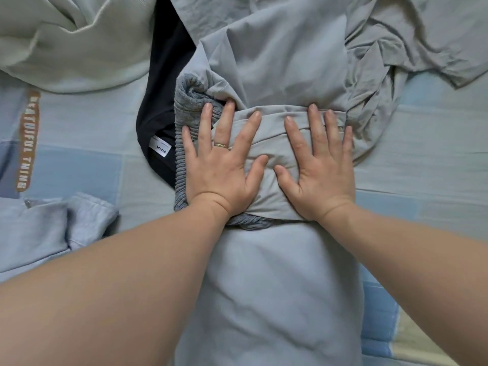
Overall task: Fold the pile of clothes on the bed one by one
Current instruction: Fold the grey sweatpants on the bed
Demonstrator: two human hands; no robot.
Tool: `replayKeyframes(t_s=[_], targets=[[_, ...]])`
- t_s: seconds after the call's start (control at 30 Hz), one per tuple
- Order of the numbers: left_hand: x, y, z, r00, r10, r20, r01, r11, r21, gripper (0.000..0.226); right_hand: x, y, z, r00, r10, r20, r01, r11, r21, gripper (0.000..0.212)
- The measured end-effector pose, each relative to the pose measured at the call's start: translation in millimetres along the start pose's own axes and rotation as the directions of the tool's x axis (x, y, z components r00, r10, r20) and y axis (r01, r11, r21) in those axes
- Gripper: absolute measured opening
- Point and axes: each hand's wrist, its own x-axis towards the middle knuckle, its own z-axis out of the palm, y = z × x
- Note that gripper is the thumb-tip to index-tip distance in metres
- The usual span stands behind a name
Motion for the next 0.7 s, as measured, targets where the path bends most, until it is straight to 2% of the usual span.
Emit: replayKeyframes(t_s=[0.2,0.37,0.47,0.6,0.7], targets=[[1,-1,3,0.999,-0.002,-0.043,0.002,1.0,-0.013,0.066,3,6,1,1.0,-0.026,0.016,0.027,1.0,-0.017,0.078],[-2,0,1,0.998,-0.006,-0.066,0.006,1.0,0.009,0.065,3,3,-5,0.998,0.019,0.058,-0.018,1.0,-0.021,0.078],[-17,4,-1,0.997,-0.043,-0.067,0.041,0.999,-0.023,0.062,-12,-6,-10,0.992,0.092,0.087,-0.097,0.994,0.057,0.071],[-78,17,5,0.994,-0.106,-0.01,0.104,0.988,-0.113,0.061,-79,-21,-10,0.972,0.154,0.18,-0.185,0.968,0.169,0.066],[-147,28,14,0.991,-0.086,0.101,0.098,0.988,-0.123,0.07,-140,-24,-8,0.961,0.131,0.245,-0.159,0.983,0.096,0.073]])
